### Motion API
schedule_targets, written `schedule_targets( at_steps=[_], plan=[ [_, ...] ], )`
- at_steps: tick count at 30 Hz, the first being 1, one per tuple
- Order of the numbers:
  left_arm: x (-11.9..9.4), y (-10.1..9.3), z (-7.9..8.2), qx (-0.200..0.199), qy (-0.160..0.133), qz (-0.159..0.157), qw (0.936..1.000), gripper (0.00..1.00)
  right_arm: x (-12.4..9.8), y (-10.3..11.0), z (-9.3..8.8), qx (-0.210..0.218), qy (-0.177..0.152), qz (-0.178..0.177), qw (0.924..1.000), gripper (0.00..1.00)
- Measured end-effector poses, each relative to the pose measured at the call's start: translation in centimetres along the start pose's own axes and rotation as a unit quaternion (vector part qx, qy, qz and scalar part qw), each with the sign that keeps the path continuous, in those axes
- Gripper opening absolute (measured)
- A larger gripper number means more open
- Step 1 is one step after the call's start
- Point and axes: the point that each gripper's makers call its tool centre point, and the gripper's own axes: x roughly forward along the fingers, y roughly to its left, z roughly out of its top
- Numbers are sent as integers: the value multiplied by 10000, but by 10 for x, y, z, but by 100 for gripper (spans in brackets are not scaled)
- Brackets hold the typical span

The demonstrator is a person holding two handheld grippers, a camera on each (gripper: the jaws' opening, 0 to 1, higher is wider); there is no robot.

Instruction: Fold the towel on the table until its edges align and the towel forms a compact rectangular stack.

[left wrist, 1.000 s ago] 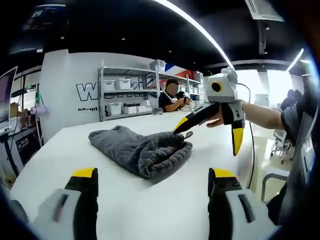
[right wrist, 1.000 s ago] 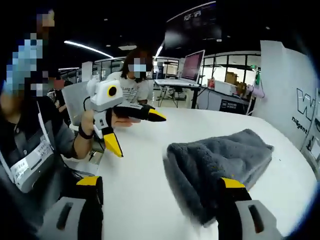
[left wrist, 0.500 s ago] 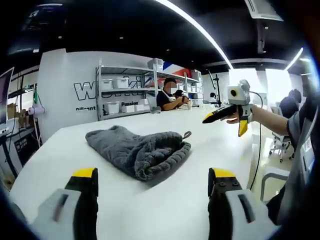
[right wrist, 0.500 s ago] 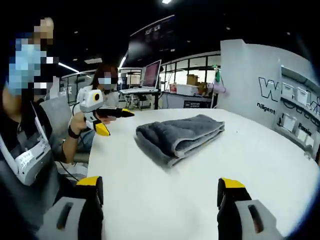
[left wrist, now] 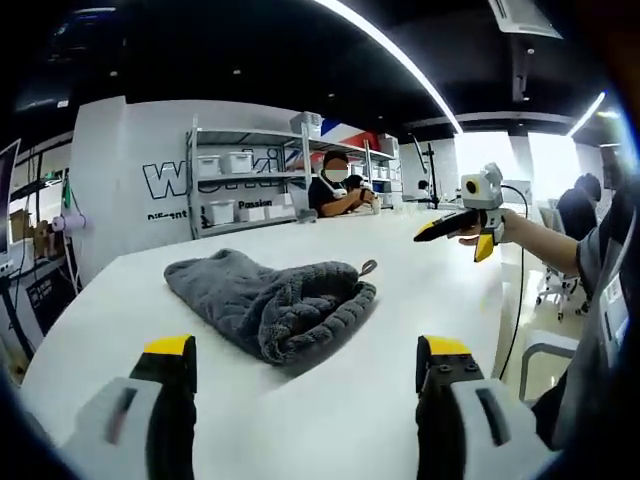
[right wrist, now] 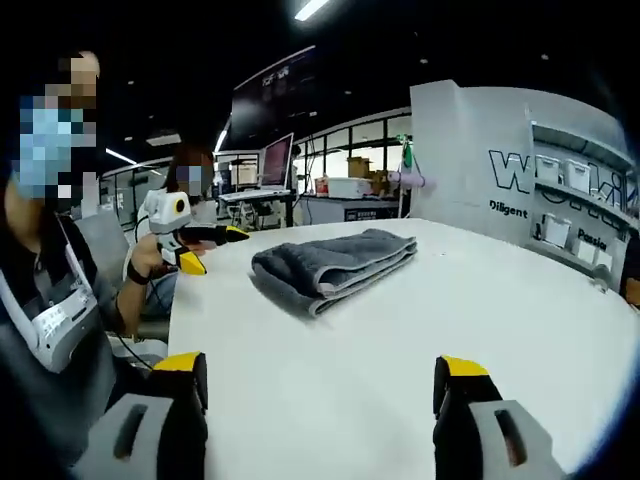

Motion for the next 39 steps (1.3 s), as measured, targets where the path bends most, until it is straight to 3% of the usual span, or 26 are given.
schedule_targets(
  at_steps=[4,8,15,22,27,30,33,39],
  plan=[
    [1,1,-1,-16,33,27,10000,95,11,8,7,-118,-98,303,9994,88],
    [2,0,-3,-28,46,20,10000,95,24,15,15,-150,-67,534,9984,89],
    [1,-1,-5,-67,36,4,10000,95,62,20,26,-139,133,990,9949,86],
    [-3,1,-7,-110,17,15,9999,95,102,24,37,-43,153,1307,9913,75],
    [-5,1,-8,-130,-7,9,9999,95,129,22,36,136,284,1394,9897,70],
    [-7,3,-9,-137,-15,20,9999,95,141,20,34,105,345,1387,9897,60],
    [-9,5,-9,-152,-20,55,9999,95,146,21,40,248,175,1487,9884,48],
    [-10,5,-10,-153,-19,54,9999,95,143,18,49,444,-53,1464,9882,23]
  ],
)
